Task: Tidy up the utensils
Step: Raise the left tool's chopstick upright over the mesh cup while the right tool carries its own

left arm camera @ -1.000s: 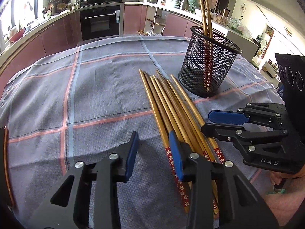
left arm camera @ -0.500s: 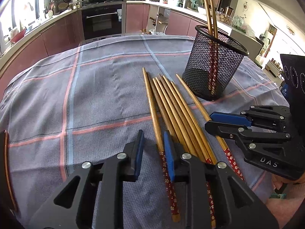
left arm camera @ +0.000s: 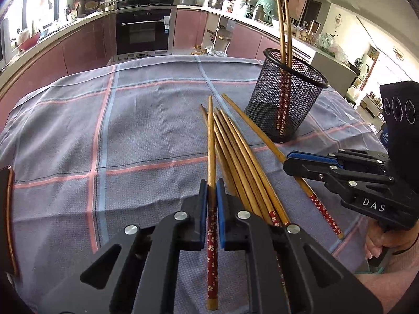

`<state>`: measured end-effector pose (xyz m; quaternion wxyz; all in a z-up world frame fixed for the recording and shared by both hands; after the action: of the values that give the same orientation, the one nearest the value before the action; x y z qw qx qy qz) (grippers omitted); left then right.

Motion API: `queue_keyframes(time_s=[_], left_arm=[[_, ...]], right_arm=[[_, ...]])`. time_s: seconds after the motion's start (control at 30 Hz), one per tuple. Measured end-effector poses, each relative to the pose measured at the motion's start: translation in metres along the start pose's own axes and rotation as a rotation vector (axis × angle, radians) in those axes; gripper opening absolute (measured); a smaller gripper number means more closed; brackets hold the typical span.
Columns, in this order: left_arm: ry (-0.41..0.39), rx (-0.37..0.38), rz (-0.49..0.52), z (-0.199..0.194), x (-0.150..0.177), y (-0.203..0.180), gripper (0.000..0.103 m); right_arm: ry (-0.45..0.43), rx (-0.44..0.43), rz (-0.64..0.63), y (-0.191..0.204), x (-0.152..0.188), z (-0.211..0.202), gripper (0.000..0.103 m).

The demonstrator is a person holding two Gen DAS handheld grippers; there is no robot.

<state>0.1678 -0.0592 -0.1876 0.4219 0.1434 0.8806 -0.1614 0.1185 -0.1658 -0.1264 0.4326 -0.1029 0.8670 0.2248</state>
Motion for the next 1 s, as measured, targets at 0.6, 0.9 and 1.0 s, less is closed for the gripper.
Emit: queue_keyframes(time_s=[0.6,0.9,1.0], left_arm=[[0.059,0.017,0.084,0.018,0.004,0.0,0.019],[0.067,0.006,0.069,0.035,-0.01,0.005,0.009],[0.056,0.01,0.048,0.031,-0.012,0.004,0.008]], right_arm=[[0.09,0.0,-0.063,0.005,0.014,0.023,0.008],[0.058,-0.015,-0.052,0.004,0.007,0.021,0.006],[0.024,-0.03,-0.064,0.008,-0.002,0.01,0.006]])
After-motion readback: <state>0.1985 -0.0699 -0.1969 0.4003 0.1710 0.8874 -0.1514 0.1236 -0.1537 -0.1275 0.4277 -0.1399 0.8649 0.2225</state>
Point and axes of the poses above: each gripper's, at about its wrist camera, not at the fingertips, and z roughly the way its jaws point, y to its left, x to its underside, the point moved 9 cm from there along z, roughly the way its jaws point, and after that the axes turned 13 degrees about -y, right-handed, at the moved point
